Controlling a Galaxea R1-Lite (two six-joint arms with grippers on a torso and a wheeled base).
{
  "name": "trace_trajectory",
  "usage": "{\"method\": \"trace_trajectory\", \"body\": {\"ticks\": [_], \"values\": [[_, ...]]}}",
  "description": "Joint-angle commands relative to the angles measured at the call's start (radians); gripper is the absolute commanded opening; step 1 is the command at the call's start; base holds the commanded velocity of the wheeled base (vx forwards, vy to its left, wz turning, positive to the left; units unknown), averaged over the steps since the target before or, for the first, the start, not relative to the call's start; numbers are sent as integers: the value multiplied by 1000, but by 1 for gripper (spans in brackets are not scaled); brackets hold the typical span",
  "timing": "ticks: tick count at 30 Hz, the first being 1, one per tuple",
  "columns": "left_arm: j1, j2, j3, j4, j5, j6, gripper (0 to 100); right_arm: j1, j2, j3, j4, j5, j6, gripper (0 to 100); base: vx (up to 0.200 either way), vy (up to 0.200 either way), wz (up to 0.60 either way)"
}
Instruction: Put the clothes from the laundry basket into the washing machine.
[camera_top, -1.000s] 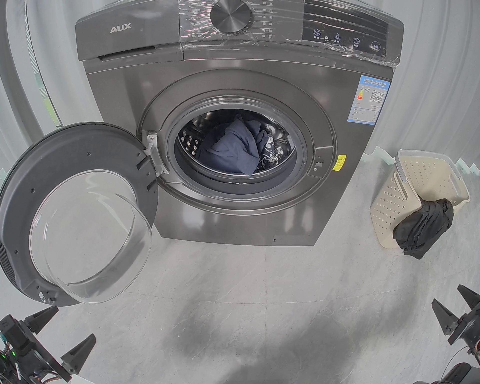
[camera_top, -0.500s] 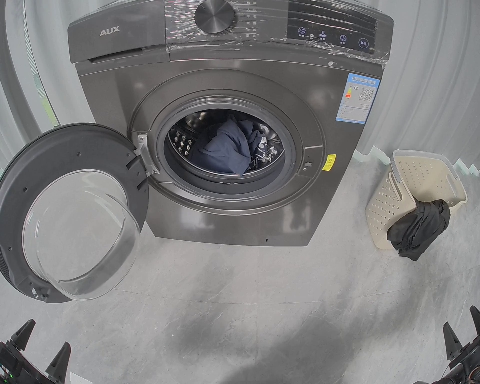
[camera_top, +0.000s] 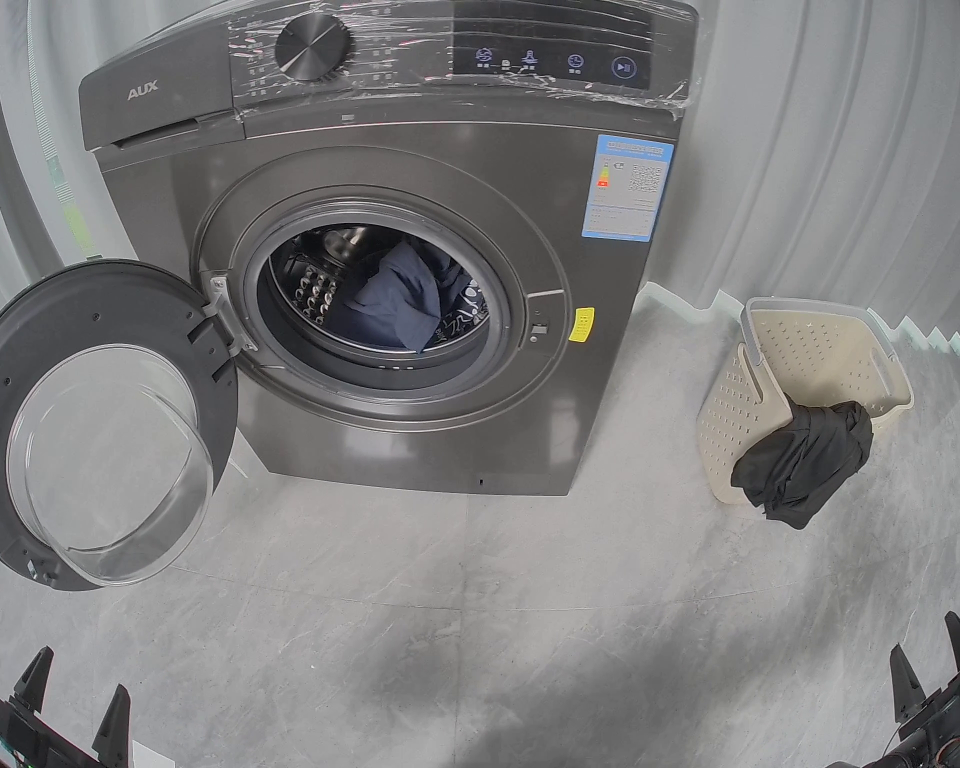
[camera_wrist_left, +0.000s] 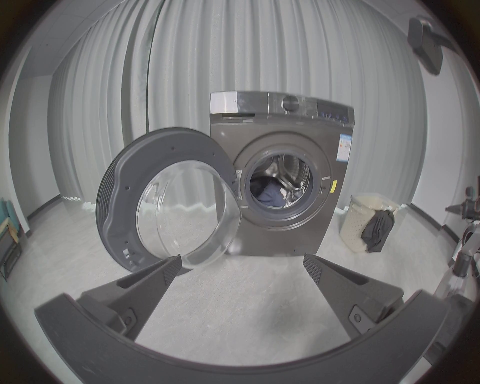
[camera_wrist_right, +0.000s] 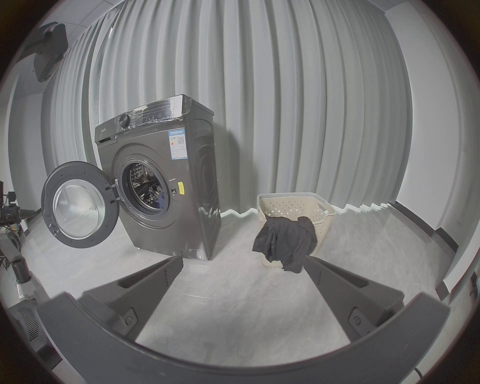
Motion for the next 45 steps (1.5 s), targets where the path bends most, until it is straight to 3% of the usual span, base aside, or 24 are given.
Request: {"method": "trace_trajectory", "body": {"ticks": [1, 5, 15, 32, 38, 45], "values": [[-3, -21, 13, 11, 15, 11, 100, 0, -10, 16, 0, 3, -8, 100, 0, -200, 0], [-3, -21, 15, 3, 7, 14, 100, 3, -13, 16, 0, 6, -7, 100, 0, -200, 0], [-5, -21, 16, 3, 7, -3, 100, 1, -13, 16, 0, 6, -8, 100, 0, 0, 0], [-5, -21, 16, 3, 7, 0, 100, 1, -11, 16, 0, 6, -10, 100, 0, -200, 0], [-5, -21, 16, 3, 7, 0, 100, 1, -13, 16, 0, 6, -10, 100, 0, 0, 0], [-5, -21, 15, 3, 6, -5, 100, 3, -11, 16, 0, 6, -8, 100, 200, 0, 0]]}}
